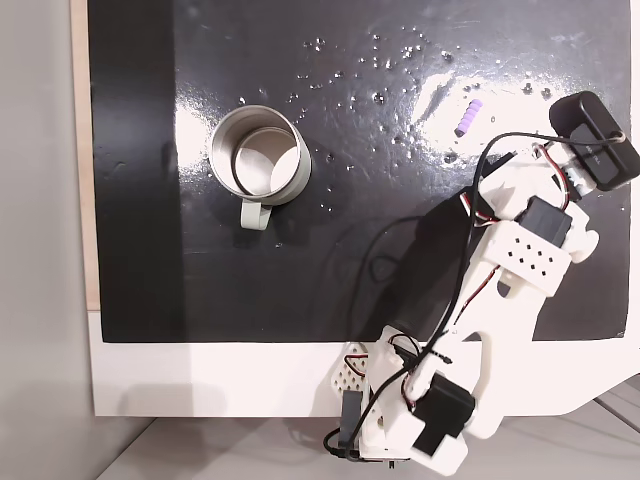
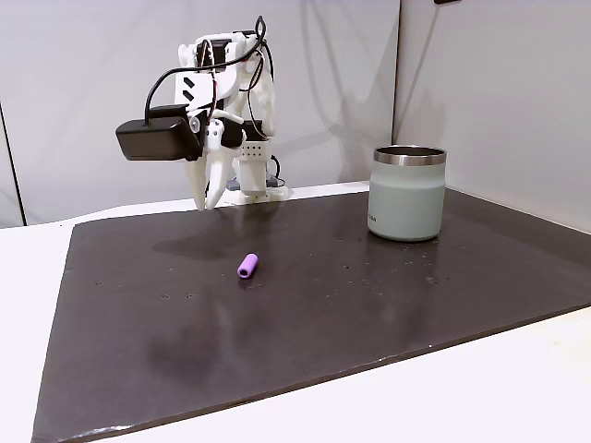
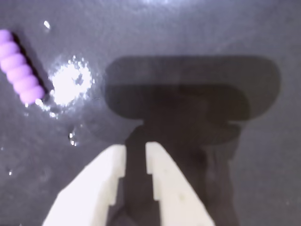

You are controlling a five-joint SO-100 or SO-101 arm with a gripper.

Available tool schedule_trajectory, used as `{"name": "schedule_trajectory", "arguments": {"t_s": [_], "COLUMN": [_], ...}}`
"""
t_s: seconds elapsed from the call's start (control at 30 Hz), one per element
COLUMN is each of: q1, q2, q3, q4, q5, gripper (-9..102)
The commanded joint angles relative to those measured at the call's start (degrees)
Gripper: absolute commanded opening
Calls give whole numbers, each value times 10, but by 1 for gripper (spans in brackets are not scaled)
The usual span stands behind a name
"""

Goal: Grasp a pengrip and put it in the cup.

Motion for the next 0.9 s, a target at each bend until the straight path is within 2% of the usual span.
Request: {"name": "schedule_trajectory", "arguments": {"t_s": [0.0,0.23,0.37,0.7,0.8,0.87], "q1": [-16,-53,-62,-86,-95,-100], "q2": [-31,-112,-177,-330,-360,-367], "q3": [-76,-186,-261,-418,-445,-445], "q4": [-11,27,55,119,140,145], "q5": [13,29,43,58,62,63], "gripper": [9,32,37,38,35,29]}}
